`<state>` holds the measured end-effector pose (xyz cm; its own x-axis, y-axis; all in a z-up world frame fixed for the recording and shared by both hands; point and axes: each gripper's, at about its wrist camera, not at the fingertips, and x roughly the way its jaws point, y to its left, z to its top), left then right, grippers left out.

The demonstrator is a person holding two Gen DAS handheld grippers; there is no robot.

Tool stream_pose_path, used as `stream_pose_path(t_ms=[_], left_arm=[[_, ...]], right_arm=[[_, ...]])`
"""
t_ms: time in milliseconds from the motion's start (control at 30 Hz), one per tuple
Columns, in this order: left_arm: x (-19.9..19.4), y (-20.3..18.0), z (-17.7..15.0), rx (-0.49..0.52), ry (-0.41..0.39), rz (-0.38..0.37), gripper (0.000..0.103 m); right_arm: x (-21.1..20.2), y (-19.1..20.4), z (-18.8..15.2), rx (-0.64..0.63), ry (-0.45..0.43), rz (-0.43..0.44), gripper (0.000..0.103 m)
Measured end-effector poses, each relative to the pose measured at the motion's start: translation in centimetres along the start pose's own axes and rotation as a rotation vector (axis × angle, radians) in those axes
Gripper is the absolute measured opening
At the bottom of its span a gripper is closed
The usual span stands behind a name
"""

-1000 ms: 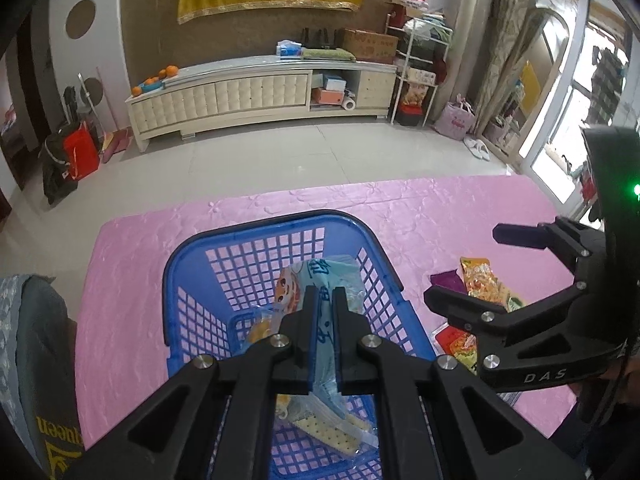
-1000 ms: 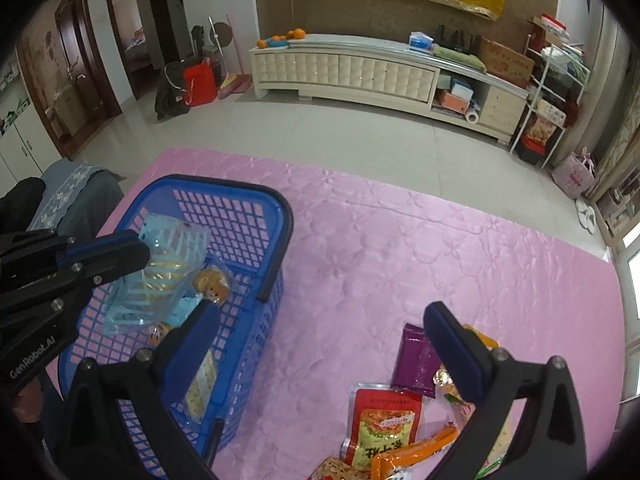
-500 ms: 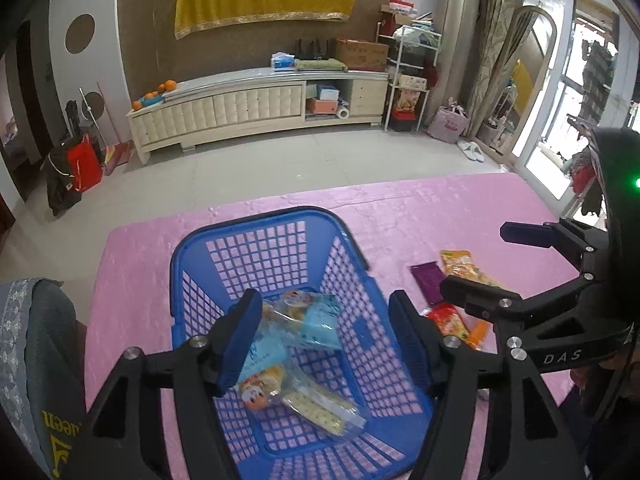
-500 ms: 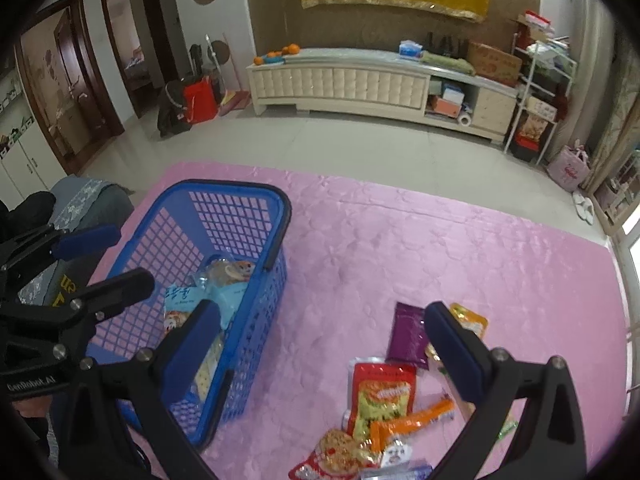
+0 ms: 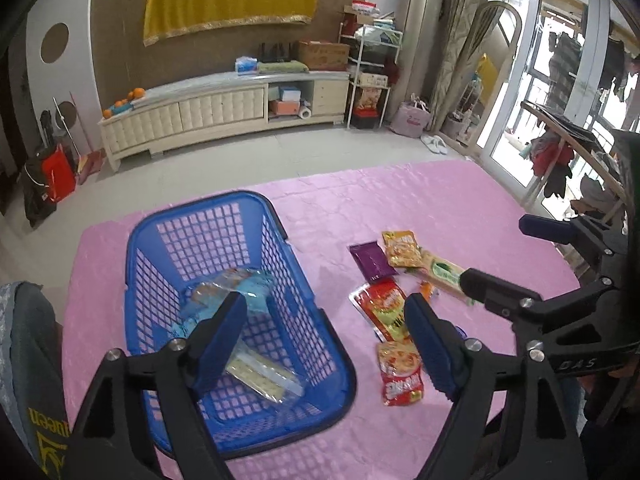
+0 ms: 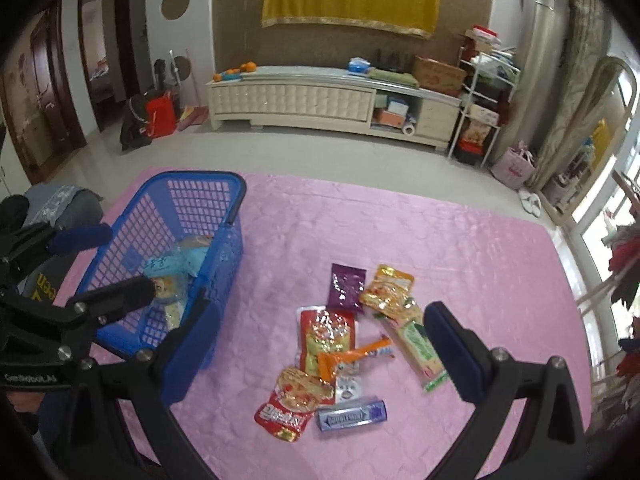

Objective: Organize snacks
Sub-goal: 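Move both tools back from the basket toward the remaining snacks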

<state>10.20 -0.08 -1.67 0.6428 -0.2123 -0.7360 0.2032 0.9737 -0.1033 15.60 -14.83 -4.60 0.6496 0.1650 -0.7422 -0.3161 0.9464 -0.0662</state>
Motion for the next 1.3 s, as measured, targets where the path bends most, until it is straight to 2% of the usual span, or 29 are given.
stream_pose_path(t_ms=[267, 533, 900, 1133, 1300], left_arm=[[-0.1, -2.8, 0.1, 0.024, 0.004, 0.006, 0.079], [2.1, -6.8, 0.5, 0.057, 0.051, 0.018, 0.079], [6.8, -11.6, -0.4, 0.1, 0.142, 0.022, 0.079], [10.4, -13.0, -2.6, 0.115, 0.223, 0.018, 0.079], [12.4, -13.6, -4.9, 0.137, 0.286, 0.032, 0.079]], right_arm=[[-1.7, -3.1, -1.7, 0.052, 0.002, 0.01, 0.103], [-2.1, -7.8, -2.7, 0.097, 0.029, 0.024, 0.103], [1.2, -12.6, -5.7, 0.135, 0.126, 0.049, 0.103], [3.5, -14.1, -8.9, 0.168, 0.195, 0.058, 0.103], [5.1, -13.7, -11.0, 0.177, 0.234, 0.067, 0.103]])
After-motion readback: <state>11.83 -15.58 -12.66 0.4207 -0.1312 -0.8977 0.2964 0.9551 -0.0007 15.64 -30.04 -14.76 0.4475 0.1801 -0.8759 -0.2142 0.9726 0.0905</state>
